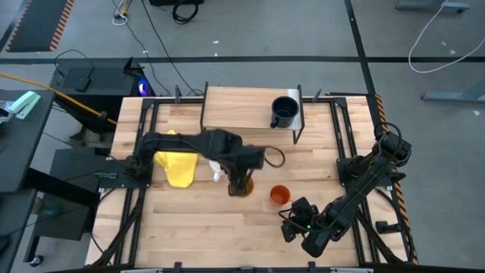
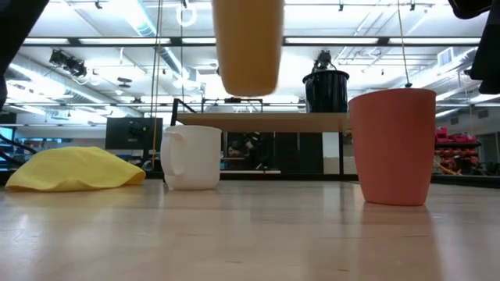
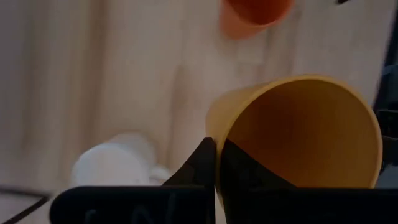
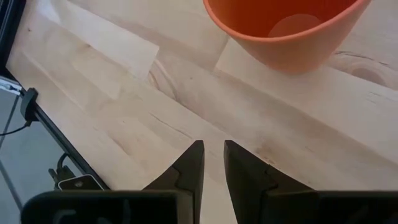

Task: Stack small to large cups/mugs on shelf
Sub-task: Put the yellow cup on the shelf, then put the white mug on the shelf

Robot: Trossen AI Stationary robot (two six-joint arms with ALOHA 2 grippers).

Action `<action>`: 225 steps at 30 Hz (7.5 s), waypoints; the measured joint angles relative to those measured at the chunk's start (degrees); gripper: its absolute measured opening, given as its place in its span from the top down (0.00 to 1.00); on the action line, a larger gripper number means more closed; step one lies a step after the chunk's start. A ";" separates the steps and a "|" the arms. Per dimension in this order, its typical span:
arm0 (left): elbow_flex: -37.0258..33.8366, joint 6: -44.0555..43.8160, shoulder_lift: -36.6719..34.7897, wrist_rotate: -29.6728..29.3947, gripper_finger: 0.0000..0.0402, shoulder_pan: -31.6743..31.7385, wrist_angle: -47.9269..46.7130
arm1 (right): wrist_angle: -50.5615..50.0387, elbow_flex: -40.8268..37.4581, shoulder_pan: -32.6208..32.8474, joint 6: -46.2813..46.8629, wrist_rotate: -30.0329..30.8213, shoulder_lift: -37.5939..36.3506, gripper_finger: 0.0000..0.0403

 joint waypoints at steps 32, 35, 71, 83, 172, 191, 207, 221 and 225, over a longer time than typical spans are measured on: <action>0.52 9.64 -8.70 -1.26 0.97 30.11 -3.71 | 2.31 0.00 0.13 -1.95 -0.02 -0.02 0.84; 0.52 10.37 -8.63 -1.67 0.97 32.59 -3.71 | 2.41 0.00 0.15 -1.95 -0.02 -0.02 0.84; 0.52 13.77 -8.10 8.52 0.97 47.51 -3.71 | 5.31 0.00 0.13 -1.92 -0.04 -0.02 0.84; 0.02 13.34 -7.69 6.49 0.97 45.33 -3.71 | 5.58 0.00 0.13 -2.86 -0.02 -0.02 0.84; 0.19 8.13 -11.58 3.67 0.63 43.99 -3.67 | 5.04 0.00 0.13 -6.45 -0.04 -0.02 0.85; 0.17 -0.41 -28.41 2.92 0.67 27.85 -3.73 | 3.90 0.00 -0.02 -15.89 8.54 -14.43 0.85; 0.08 -12.68 -28.28 -20.55 0.70 0.06 -3.71 | -17.68 0.01 0.00 -13.39 9.86 -33.60 0.86; -10.57 -24.30 -25.59 -20.63 0.72 -13.72 -3.66 | -20.11 0.02 0.02 -13.43 8.90 -34.45 0.86; -21.13 -27.89 -26.10 -20.51 0.72 -13.09 -3.72 | -21.23 0.02 0.02 -13.42 8.54 -34.45 0.86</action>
